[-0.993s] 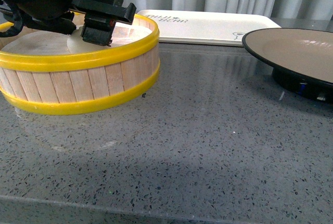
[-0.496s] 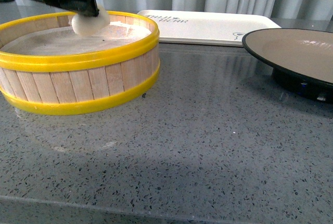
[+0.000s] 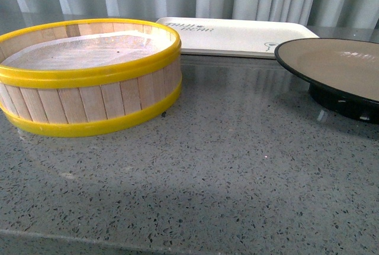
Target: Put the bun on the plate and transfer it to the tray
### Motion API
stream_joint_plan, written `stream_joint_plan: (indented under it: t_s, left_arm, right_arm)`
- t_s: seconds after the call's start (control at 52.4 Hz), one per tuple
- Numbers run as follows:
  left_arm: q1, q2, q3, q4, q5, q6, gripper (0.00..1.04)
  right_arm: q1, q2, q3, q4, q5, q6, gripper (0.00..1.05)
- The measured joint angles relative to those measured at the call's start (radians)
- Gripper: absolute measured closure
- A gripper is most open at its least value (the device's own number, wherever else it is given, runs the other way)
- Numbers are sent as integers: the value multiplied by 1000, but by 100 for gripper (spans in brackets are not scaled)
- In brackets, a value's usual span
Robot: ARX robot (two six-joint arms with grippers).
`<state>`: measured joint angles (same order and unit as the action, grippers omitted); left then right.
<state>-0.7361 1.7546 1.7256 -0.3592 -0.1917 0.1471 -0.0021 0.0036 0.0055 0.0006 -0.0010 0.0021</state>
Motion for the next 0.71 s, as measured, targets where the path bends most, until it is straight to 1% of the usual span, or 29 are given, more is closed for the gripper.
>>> stream_joint_plan:
  t_s: [0.134,0.286,0.534,0.592,0.706]
  left_arm:
    - [-90,113,39,-1,-16,9,100]
    - [-147,202,71,6,-32,17,100]
    - [-183,333,227,-31,-30,10,100]
    - [-183,362,276,-47,-27,10,100]
    - [-171,401,378,-67,-56,17,100]
  right_arm:
    - [0,0,0,0,0,0,8]
    - [0,0,0,0,0,0,8]
    - [0,0,0,0,-1,0,8]
    - [0,0,0,0,0,0,8]
    - [0,0,0,0,0,0,8]
